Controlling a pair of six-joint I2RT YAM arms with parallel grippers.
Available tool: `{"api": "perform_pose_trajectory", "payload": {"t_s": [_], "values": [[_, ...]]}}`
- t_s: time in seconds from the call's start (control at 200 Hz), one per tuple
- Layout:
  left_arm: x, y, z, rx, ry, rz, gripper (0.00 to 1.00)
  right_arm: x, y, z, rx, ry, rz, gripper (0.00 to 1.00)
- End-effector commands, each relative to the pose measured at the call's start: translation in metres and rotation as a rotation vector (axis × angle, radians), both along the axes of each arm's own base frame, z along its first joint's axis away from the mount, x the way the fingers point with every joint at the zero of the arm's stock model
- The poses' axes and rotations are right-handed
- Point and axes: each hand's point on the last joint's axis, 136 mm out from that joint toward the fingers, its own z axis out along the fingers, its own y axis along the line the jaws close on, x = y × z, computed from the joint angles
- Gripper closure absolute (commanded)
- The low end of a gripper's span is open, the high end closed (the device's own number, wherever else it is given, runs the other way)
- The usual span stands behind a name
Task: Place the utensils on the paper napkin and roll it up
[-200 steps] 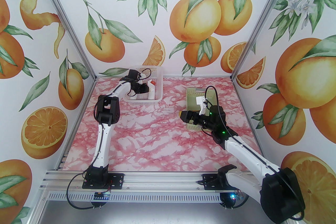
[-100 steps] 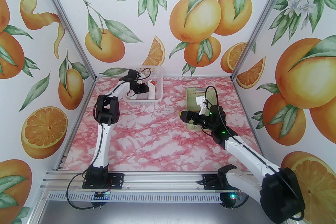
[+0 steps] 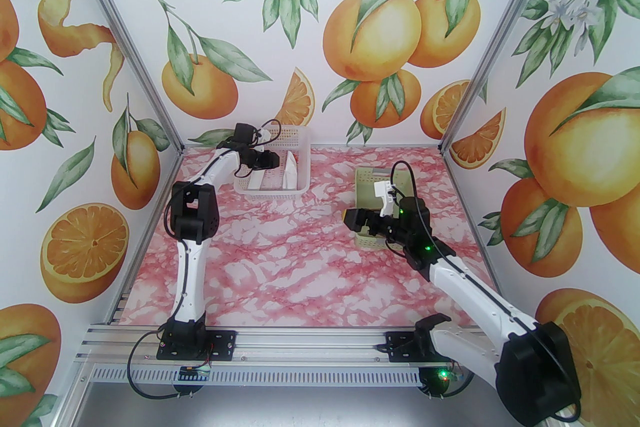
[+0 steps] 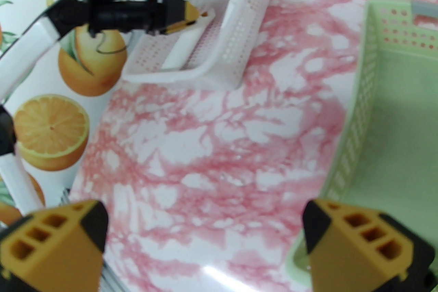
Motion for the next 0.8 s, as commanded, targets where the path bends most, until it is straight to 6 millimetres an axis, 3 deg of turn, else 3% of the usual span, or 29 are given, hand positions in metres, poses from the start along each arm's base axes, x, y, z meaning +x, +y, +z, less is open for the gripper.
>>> {"api": "perform_pose_trajectory", "payload": {"t_s": [0.0,0.195,0.415,0.6,0.795], "values": [[-0.006,0.005,0.063,-0.019,-0.157,0.013,0.60,0.006,-0.024,0.007,-0.085,-0.014,-0.083,0.00],[-0.051,0.026,0.106,0.013,-0.292,0.078,0.49,0.012,-0.061,0.014,-0.137,-0.028,-0.207,0.00],[-0.108,0.068,0.134,0.079,-0.411,0.215,0.35,0.017,-0.108,0.020,-0.193,-0.047,-0.369,0.00],[-0.156,0.107,0.141,0.189,-0.495,0.339,0.21,0.016,-0.145,0.013,-0.242,-0.049,-0.517,0.00],[-0.193,0.154,0.131,0.328,-0.552,0.522,0.08,0.014,-0.173,-0.006,-0.331,-0.095,-0.644,0.00]]}}
